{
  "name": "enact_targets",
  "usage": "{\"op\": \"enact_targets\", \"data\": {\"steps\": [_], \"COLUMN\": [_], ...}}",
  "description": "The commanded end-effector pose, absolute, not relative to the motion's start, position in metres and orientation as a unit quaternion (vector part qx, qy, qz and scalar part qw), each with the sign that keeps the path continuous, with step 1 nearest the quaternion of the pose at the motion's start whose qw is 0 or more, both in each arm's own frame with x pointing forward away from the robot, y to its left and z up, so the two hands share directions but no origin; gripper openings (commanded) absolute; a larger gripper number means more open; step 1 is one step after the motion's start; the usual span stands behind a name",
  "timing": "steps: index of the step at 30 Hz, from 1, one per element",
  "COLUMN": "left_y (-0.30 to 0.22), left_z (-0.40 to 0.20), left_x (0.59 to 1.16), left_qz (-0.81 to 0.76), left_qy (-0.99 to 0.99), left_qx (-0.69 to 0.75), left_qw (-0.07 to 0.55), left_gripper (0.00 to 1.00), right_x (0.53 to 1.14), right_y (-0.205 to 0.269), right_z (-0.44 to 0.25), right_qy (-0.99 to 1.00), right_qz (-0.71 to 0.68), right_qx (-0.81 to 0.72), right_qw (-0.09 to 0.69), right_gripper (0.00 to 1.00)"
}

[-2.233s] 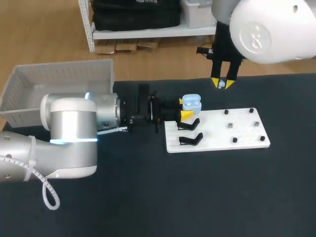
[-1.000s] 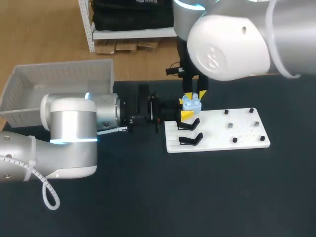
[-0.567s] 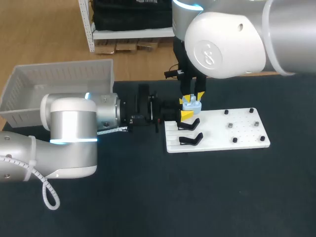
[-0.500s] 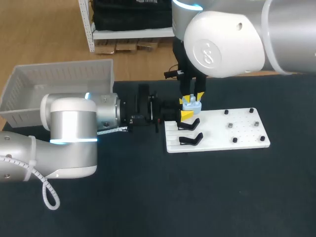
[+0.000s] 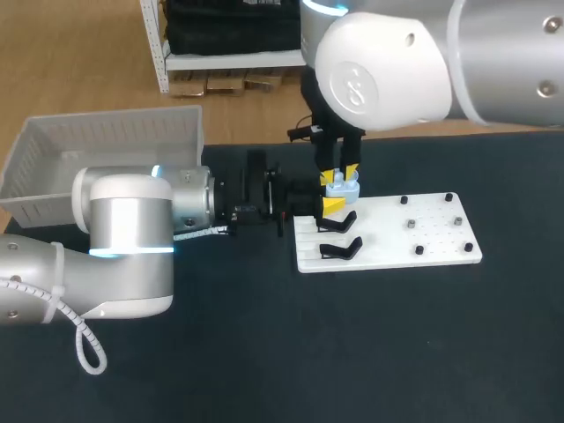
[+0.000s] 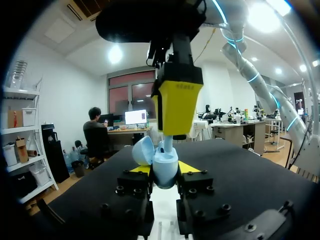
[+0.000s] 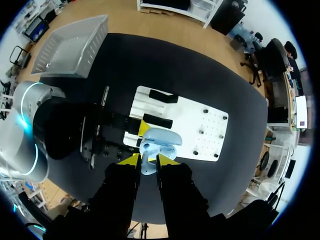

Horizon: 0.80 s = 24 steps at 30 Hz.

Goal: Pick up each earbud case from the left stands, insert the matching earbuds, close the lid, and place the case in the box.

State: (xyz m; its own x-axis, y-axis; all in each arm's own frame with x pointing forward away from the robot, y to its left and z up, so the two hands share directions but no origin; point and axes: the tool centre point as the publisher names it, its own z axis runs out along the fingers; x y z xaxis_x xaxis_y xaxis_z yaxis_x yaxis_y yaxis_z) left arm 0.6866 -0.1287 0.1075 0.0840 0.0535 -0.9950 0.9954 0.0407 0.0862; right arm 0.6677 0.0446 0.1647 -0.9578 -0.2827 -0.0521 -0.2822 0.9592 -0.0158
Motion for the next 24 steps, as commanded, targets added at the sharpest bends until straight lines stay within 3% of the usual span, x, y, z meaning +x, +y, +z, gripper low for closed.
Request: {"op": "enact_targets", "data": {"steps": [1, 24], "left_y": [-0.1294, -0.1294], "left_z": [0.1063, 0.1063], "left_x": [0.6852, 0.6852], "left_qz": [-0.452, -0.452], "left_qy": [0.502, 0.502], "left_qx": [0.521, 0.521], "left_qw": [0.522, 0.522], "left_gripper": [0.0, 0.0], "right_x": [0.6707, 0.674], "right_y": [0.0464, 0.044], "right_z": [0.1647, 0.1601], "right_qy": [0.989, 0.989], "right_qz": [-0.006, -0.003], "right_qx": [-0.145, -0.148], "right_qw": [0.023, 0.02], "right_gripper": [0.0, 0.0]}}
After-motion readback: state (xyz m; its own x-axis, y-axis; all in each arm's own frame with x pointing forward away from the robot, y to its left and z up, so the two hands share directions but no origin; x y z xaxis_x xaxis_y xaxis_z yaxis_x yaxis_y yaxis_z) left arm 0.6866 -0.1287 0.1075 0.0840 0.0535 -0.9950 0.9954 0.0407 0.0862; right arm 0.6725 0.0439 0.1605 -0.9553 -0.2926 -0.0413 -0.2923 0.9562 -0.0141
